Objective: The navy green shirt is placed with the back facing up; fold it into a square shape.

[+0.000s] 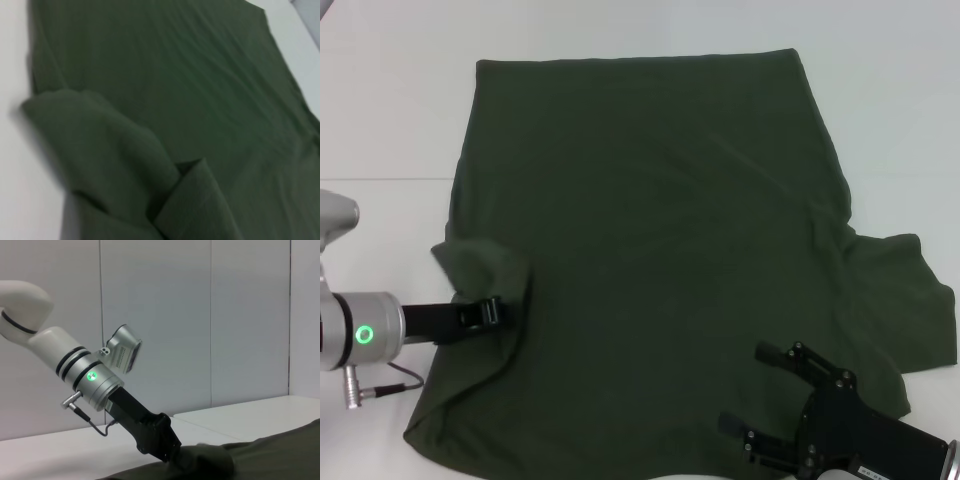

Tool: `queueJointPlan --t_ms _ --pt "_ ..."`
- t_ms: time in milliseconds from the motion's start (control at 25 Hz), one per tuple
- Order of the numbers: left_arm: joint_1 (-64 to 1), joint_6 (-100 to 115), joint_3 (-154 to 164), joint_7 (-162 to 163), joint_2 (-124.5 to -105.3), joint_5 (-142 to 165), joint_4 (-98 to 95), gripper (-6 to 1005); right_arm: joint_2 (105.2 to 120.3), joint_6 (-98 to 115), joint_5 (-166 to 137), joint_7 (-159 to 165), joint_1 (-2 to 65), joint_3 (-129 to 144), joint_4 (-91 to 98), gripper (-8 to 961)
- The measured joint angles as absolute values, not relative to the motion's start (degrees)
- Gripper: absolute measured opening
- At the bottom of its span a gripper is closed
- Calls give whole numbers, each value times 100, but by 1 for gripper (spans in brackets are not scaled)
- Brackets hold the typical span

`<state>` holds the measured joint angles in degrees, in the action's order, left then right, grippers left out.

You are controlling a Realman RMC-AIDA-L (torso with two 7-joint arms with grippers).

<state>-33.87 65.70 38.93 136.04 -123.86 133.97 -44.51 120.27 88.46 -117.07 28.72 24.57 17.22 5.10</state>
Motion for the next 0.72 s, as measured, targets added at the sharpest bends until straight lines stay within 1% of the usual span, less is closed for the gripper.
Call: queueJointPlan --t_ms 440,560,720 --pt "-3341 6623 3862 13216 -12369 13309 -4291 12 12032 8834 -11707 2865 2470 1722 510 942" --pt "-3311 6614 3882 13209 -12332 13320 -4289 14 12032 8833 -11707 2860 2470 1722 510 941" --pt "-3247 6737 3900 13095 -12238 13350 -4281 17 12032 8833 -11707 2856 2470 1720 510 941"
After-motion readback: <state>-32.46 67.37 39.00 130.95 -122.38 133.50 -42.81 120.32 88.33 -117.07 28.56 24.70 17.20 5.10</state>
